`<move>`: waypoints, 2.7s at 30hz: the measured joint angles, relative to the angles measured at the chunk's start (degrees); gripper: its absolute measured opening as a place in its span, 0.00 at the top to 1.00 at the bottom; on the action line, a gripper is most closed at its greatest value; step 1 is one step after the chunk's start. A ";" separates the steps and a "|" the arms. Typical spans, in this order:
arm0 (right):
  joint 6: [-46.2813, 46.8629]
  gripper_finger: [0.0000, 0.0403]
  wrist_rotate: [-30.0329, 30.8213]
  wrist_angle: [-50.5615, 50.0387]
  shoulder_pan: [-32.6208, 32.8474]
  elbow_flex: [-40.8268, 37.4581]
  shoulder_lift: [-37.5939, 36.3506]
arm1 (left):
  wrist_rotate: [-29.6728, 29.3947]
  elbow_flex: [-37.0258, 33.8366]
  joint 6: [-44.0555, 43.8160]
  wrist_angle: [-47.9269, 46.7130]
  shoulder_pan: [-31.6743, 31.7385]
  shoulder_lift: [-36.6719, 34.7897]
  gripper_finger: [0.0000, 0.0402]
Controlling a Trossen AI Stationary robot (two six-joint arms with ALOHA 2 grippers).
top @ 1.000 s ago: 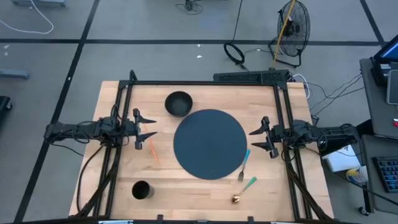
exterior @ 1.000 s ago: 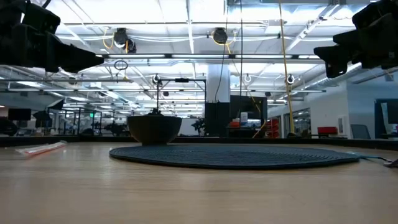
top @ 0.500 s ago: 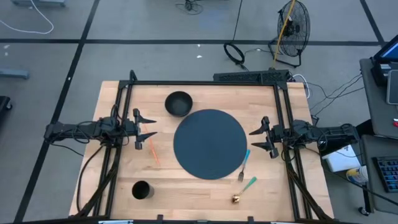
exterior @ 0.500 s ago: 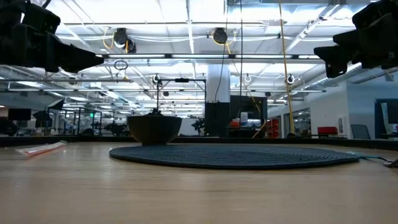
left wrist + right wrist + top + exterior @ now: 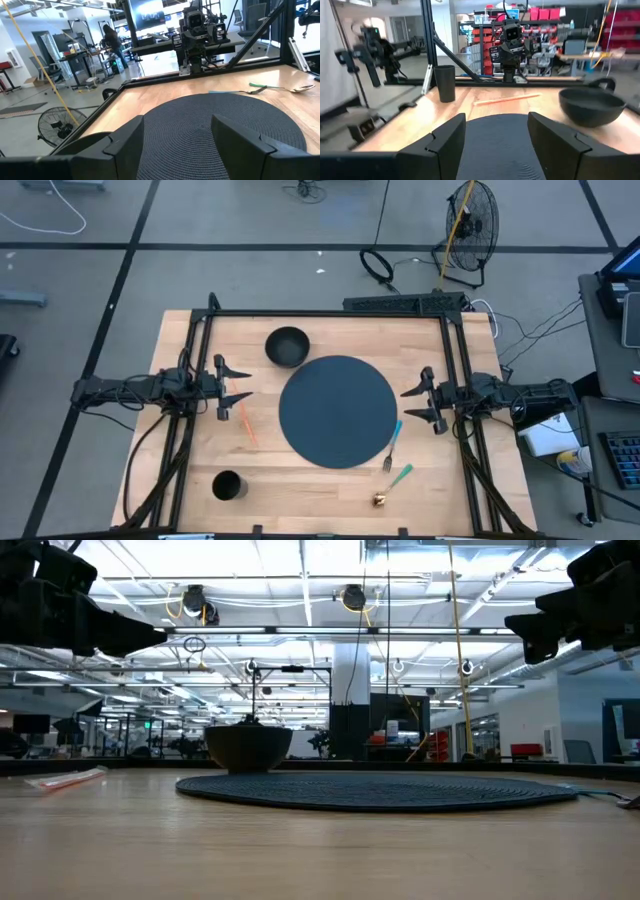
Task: Pick & Place Utensil
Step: Put the black bowl on the blue table placemat
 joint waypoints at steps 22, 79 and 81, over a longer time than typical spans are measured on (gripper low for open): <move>-6.81 0.48 -0.07 0.57 0.00 0.01 0.00 | -0.01 0.00 -0.01 0.00 -0.02 -0.01 0.41; 12.76 0.48 2.73 12.23 0.02 0.00 7.23 | -0.19 0.00 -21.97 5.23 -0.02 0.01 0.41; 12.27 0.48 2.73 13.19 0.02 0.02 8.35 | -0.16 0.00 -21.80 4.57 -0.02 0.01 0.41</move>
